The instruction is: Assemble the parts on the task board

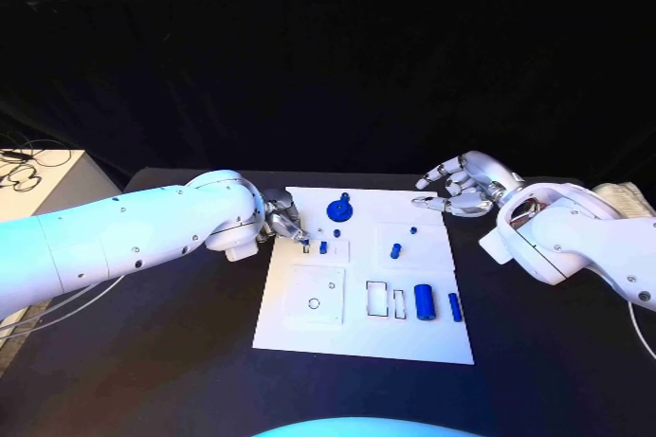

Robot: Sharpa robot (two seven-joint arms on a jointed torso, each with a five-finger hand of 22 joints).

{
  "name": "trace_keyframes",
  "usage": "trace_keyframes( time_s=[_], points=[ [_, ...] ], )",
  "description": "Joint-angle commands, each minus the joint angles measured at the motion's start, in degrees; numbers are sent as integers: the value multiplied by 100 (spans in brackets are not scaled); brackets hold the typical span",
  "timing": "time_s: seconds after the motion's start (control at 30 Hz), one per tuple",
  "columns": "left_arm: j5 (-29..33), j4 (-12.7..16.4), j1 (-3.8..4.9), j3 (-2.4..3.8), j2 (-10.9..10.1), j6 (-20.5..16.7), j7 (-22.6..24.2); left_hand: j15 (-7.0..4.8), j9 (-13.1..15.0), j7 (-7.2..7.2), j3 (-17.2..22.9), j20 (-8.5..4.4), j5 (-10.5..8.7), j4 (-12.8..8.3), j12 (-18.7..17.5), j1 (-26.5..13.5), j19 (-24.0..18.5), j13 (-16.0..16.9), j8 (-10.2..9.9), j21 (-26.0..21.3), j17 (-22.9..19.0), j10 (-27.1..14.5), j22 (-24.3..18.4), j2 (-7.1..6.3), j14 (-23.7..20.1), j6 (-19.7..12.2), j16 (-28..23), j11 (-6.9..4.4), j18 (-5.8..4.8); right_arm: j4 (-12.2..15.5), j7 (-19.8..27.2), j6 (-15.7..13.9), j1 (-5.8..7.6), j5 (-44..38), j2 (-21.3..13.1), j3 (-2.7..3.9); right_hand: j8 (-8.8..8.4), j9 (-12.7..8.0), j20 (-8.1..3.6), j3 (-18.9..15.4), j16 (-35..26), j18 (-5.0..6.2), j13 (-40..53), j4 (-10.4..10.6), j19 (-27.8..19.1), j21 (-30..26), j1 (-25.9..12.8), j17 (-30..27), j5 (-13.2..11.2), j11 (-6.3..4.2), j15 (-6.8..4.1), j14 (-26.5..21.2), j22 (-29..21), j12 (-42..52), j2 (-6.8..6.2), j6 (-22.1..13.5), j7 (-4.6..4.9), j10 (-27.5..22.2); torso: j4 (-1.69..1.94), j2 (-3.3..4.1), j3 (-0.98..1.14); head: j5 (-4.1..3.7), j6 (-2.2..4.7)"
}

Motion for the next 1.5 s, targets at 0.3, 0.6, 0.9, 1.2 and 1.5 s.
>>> trace_keyframes(
  time_s=[0.3, 0.6, 0.9, 1.2, 1.5],
  points=[
    [-529, 72, -46, -71, 79, -167, -33, -46, -5, -1, 1061, -5, 29, -1019, 30, -35, 43, 22, 33, 44, 1510, 58, 221, 17, 607, 64, 25, -19, -27, 7, 67, 71, -2, -16, 4, 0, 28, -5, 33, 4, 27, -36, 1231, 24, 593, -1, -28, 1482, 20, 31, 34, 592, 1498, -5, -4, 5, -12, 286, -14, 18, 3, 22, -27],
    [-797, 46, -75, -105, 163, -176, -57, -49, -6, -3, 1076, -8, 34, -1031, 33, -45, 53, 26, 34, 50, 1510, 69, 232, 10, 607, 73, 25, -22, -30, 24, 67, 71, -2, -16, -2, 0, 28, -5, 33, 4, 27, -36, 1231, 24, 593, -1, -28, 1482, 20, 31, 34, 592, 1498, -5, -4, 5, -12, 286, -10, 12, 1, 11, -51],
    [-984, -1, -80, -111, 166, 9, -83, -51, -7, -4, 1083, -10, 34, -1036, 25, -49, 56, 14, 34, 52, 1510, 67, 236, 6, 607, 75, 25, -23, -31, 32, 65, 76, -2, -16, -12, 0, 28, -5, 33, 4, 27, -36, 1231, 24, 593, -1, -28, 1482, 20, 31, 34, 592, 1498, -5, -4, 5, -12, 286, -5, 12, -1, 7, -68],
    [-1041, -3, -80, -112, 148, 96, -101, -51, -7, -4, 1086, -10, 34, -1039, 31, -51, 56, 24, 33, 53, 1510, 73, 236, 4, 607, 76, 25, -23, -31, 33, 66, 82, -2, -16, -15, 0, 28, -5, 33, 4, 27, -36, 1231, 24, 593, -1, -28, 1482, 20, 31, 34, 592, 1498, -5, -4, 5, -12, 286, -4, 14, -4, 4, -79],
    [-1015, 14, -80, -112, 150, 168, -105, -52, -8, -5, 1093, -12, 35, -1046, 33, -56, 64, 29, 33, 58, 1510, 79, 246, -2, 607, 80, 25, -24, -33, 35, 67, 93, -2, -16, -17, 0, 28, -5, 33, 4, 27, -36, 1231, 24, 593, -1, -28, 1482, 20, 31, 34, 592, 1498, -5, -4, 5, -12, 286, -6, 13, 0, 7, -87]
  ],
)
